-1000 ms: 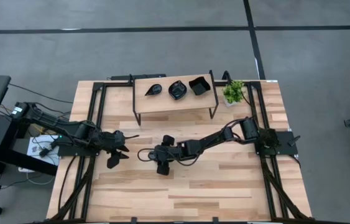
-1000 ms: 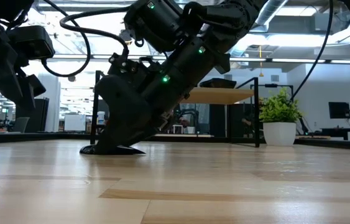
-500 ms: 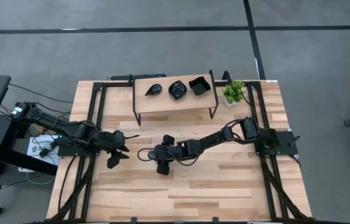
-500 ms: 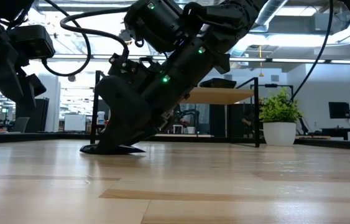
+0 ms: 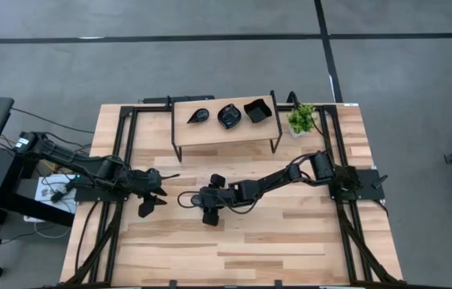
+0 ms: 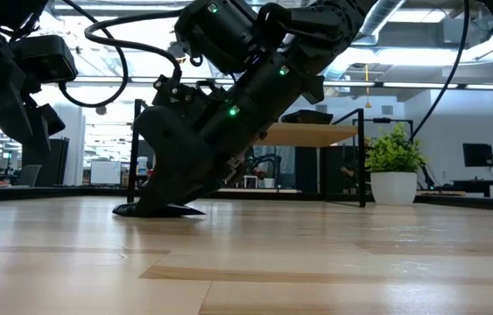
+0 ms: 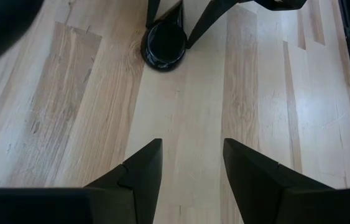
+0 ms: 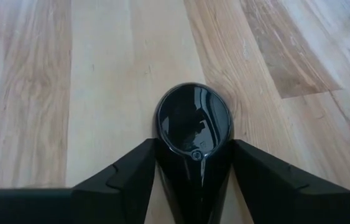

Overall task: Pick & Place Mini shaped plates
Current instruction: Stack the black drop shaped plate on the black drop shaped plate on the shelf

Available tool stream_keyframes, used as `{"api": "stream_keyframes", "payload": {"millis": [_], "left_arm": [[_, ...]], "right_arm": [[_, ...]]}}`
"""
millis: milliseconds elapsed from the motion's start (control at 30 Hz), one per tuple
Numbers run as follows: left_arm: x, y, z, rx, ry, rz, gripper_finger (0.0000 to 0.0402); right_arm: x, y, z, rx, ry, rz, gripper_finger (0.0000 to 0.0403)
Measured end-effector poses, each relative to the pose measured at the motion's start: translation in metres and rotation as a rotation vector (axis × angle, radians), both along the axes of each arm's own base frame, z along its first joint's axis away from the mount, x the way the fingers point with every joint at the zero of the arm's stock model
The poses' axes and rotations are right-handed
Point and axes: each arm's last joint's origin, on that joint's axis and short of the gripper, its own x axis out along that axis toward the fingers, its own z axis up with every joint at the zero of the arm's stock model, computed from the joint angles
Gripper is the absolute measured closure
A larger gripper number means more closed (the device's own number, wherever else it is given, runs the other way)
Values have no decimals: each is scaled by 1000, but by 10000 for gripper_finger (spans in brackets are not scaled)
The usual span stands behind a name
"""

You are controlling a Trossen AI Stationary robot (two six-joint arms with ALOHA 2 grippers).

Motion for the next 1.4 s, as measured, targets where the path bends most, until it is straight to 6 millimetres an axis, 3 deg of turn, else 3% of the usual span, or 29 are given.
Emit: {"api": "stream_keyframes", "payload": {"millis": [467,1133,1400], "left_arm": [[0,0,0,5,-2,5,230],[1,0,0,6,-10,7,230],[-2,2,-2,-57,53,86,230]], "right_arm": [[0,0,1,1,1,1,198],[17,-4,30,-31,-48,25,199],[18,-6,32,-29,-53,19,195]]}}
